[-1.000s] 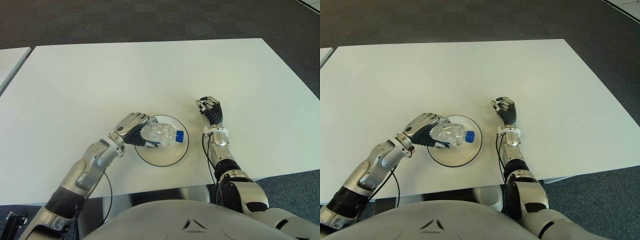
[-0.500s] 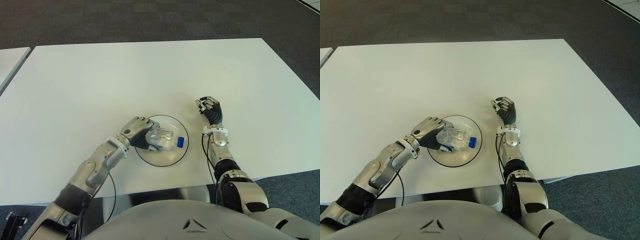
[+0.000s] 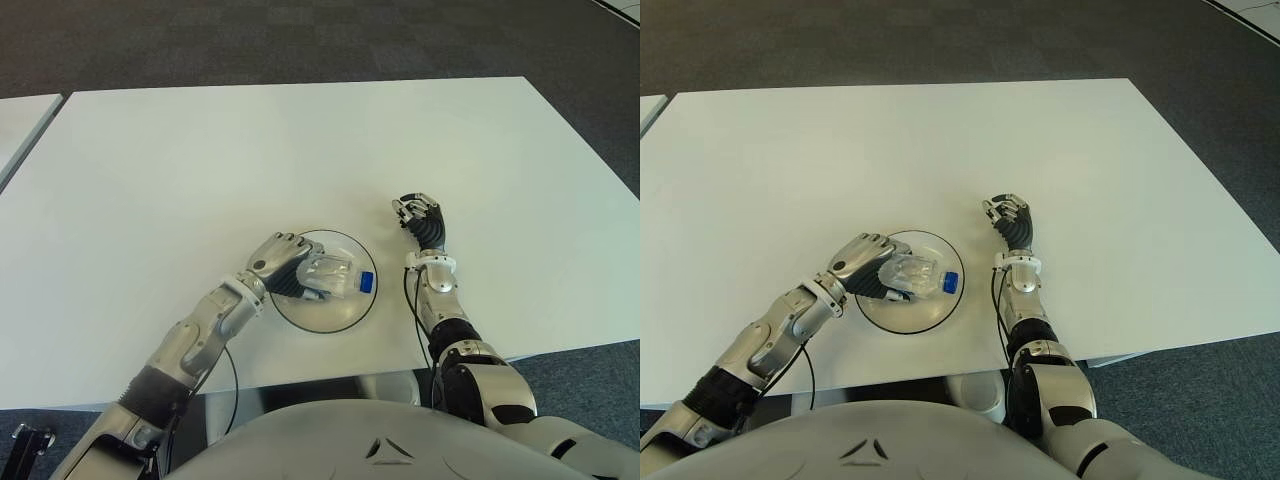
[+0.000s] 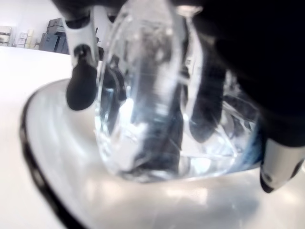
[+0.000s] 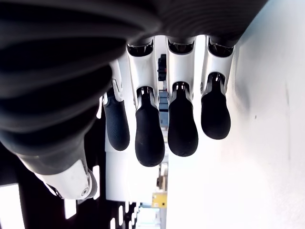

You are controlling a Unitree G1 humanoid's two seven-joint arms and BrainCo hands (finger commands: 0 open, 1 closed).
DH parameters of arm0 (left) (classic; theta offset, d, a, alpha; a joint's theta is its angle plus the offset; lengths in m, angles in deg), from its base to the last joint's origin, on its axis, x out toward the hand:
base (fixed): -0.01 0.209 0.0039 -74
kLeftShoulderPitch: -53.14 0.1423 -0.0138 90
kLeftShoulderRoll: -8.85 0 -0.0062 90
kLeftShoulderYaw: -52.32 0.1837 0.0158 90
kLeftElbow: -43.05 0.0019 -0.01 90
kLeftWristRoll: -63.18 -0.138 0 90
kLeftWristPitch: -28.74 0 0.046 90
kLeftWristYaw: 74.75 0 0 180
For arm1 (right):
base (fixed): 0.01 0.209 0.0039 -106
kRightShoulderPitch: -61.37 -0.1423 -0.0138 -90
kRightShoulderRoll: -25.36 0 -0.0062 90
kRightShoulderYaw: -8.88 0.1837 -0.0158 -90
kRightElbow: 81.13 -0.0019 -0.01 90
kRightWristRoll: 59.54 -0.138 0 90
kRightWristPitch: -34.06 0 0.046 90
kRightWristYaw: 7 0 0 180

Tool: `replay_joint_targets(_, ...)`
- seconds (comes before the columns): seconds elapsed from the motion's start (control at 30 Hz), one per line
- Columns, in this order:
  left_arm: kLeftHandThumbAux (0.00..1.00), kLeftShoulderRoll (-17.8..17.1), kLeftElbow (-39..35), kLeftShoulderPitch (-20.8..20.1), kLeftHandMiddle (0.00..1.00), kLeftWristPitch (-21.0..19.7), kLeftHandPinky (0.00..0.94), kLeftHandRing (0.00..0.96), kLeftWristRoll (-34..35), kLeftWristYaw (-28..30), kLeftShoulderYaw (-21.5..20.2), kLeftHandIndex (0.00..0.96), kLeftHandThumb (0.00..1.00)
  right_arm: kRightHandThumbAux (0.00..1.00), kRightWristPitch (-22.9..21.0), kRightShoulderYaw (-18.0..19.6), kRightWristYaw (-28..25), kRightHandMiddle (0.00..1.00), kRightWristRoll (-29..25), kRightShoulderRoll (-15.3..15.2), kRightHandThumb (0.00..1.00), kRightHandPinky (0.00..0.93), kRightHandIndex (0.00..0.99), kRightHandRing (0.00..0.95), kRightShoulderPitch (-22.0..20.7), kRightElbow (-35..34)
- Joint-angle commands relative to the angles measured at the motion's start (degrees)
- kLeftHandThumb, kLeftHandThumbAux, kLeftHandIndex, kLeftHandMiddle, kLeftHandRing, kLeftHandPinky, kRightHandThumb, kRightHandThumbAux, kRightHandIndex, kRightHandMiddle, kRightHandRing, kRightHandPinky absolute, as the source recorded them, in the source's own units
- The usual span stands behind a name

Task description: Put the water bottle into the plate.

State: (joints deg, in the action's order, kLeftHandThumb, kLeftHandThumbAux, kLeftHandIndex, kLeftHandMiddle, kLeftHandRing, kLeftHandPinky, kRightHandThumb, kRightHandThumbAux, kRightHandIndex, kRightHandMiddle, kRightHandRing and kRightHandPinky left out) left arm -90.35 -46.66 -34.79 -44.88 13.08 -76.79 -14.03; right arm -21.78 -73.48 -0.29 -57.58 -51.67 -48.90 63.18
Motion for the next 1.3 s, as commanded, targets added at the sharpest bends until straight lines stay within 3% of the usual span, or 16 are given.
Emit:
replay_joint_targets(0.03,0.665,0.2,1.5,-1.7,0.477,1.2,0.452,0.445,-0.5,-2.7,0.3,0.407,0.877,0.727,-1.3,0.1,-0.1,0.704,-0.7,0.4,0.71,0.686,0.438,0.692,1.1,0.1)
replay_joint_targets(0.2,0.694,0.1,2.4,-2.1,0.381,1.4,0.359,0.362,-1.5,-4.2,0.9,0.411,0.751,0.727,-1.3,0.0,0.0,0.702,-0.5,0.3,0.71,0.681,0.438,0.689,1.2,0.0)
replay_joint_targets(0.23,0.667,0.1,2.6,-2.2,0.344,1.4,0.323,0.327,-1.7,-4.4,1.0,0.342,0.672,0.727,-1.3,0.0,0.0,0.702,-0.5,0.3,0.71,0.682,0.438,0.69,1.2,0.0)
replay_joint_targets(0.37,0.632,0.0,3.1,-2.5,0.254,1.3,0.218,0.229,-2.4,-5.0,1.3,0.208,0.534,0.727,-1.1,0.1,-0.4,0.706,-0.7,0.2,0.71,0.689,0.438,0.694,1.1,0.1)
replay_joint_targets(0.67,0.642,-0.7,3.9,-3.5,0.087,1.2,0.025,0.058,-3.2,-5.1,2.2,0.053,0.304,0.727,-1.0,0.2,-0.2,0.707,-0.5,0.1,0.71,0.687,0.438,0.693,1.0,0.3)
replay_joint_targets(0.87,0.627,-1.0,4.9,-3.9,0.013,1.7,0.002,0.007,-3.0,-5.5,2.3,0.007,0.226,0.727,-1.0,0.0,0.1,0.699,-0.3,0.1,0.709,0.677,0.438,0.685,1.1,0.2)
replay_joint_targets(1.1,0.606,-0.9,5.5,-4.0,0.001,2.1,0.0,0.0,-3.4,-6.8,2.6,0.0,0.196,0.727,-1.0,-0.1,0.3,0.696,0.0,-0.1,0.71,0.678,0.438,0.684,1.1,0.2)
replay_joint_targets(1.3,0.585,-0.7,5.3,-3.8,0.0,1.6,0.0,0.0,-3.6,-7.4,2.5,0.0,0.109,0.728,-0.8,-0.1,0.3,0.701,0.0,-0.2,0.709,0.691,0.437,0.693,1.1,0.2)
